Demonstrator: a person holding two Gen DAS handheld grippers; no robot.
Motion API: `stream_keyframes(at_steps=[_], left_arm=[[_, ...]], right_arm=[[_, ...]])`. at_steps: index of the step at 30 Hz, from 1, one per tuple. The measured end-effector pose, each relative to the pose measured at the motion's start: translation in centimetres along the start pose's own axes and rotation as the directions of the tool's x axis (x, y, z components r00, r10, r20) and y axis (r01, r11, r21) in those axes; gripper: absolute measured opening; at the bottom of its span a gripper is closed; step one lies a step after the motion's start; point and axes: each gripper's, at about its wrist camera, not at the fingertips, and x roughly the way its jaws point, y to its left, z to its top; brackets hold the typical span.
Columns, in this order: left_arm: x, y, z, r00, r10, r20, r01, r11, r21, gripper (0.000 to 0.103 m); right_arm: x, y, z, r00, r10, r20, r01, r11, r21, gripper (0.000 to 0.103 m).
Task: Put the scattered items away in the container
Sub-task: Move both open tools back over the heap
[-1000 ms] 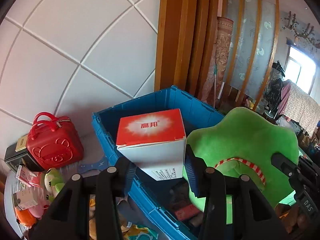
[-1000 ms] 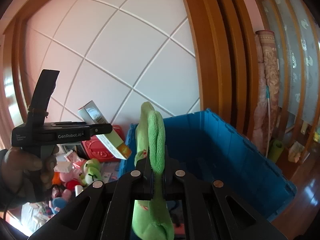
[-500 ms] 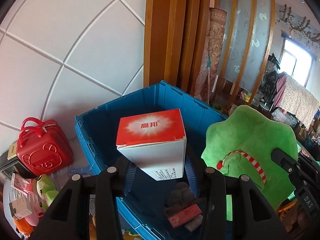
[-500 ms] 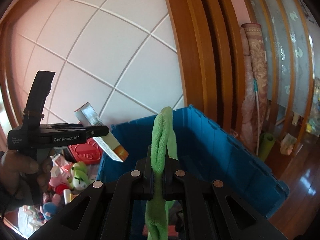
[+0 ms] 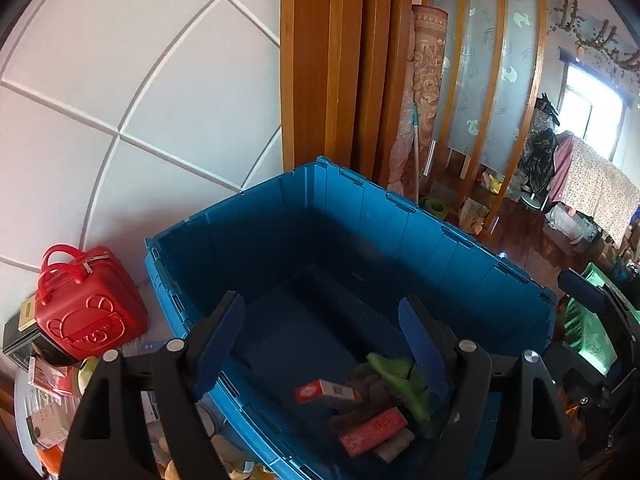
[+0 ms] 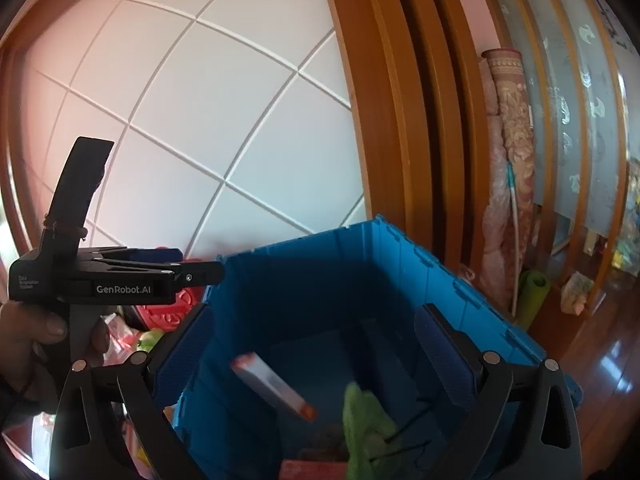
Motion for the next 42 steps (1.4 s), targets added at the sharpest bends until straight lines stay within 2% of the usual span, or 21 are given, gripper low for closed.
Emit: stream_keyframes(at_steps=[11, 15, 20, 29, 34, 42], left_arm=[[-1.9, 2.3, -2.4, 1.0, 0.015, -0.002, -0.015, 0.999, -0.047, 0.079], [-3.2, 4.5, -4.6, 0.999, 0.042, -0.011, -0.043, 0.995, -0.088, 0.079], [-5.6, 8.8, -8.5, 0.995, 0.094, -0.018, -0.096, 0.982, -0.164, 0.079], [-9.6, 18.3, -17.4, 0.975, 0.196, -0.105, -0.22, 0.914, -0.34, 0.079], [-12.4, 23.8, -22.2, 0.956, 0.253, -0.146, -0.292, 0.86, -0.42, 0.079], [-16.9, 32.6, -31.5, 0.915, 0.322, -0.244, -0.403, 0.764, -0.503, 0.079]], right_arm=[[-0.6, 1.8, -0.1, 0.999, 0.036, -0.01, -0.036, 0.999, -0.01, 0.103], [-0.8, 3.9, -0.3, 0.997, 0.071, -0.015, -0.072, 0.996, -0.044, 0.103], [-0.4, 8.2, -1.5, 0.987, 0.152, -0.048, -0.156, 0.982, -0.108, 0.103], [2.4, 18.1, -4.1, 0.94, 0.302, -0.157, -0.328, 0.926, -0.186, 0.103], [3.9, 24.2, -6.6, 0.904, 0.357, -0.234, -0.409, 0.882, -0.235, 0.103], [6.4, 33.8, -11.8, 0.835, 0.407, -0.371, -0.515, 0.814, -0.268, 0.103]])
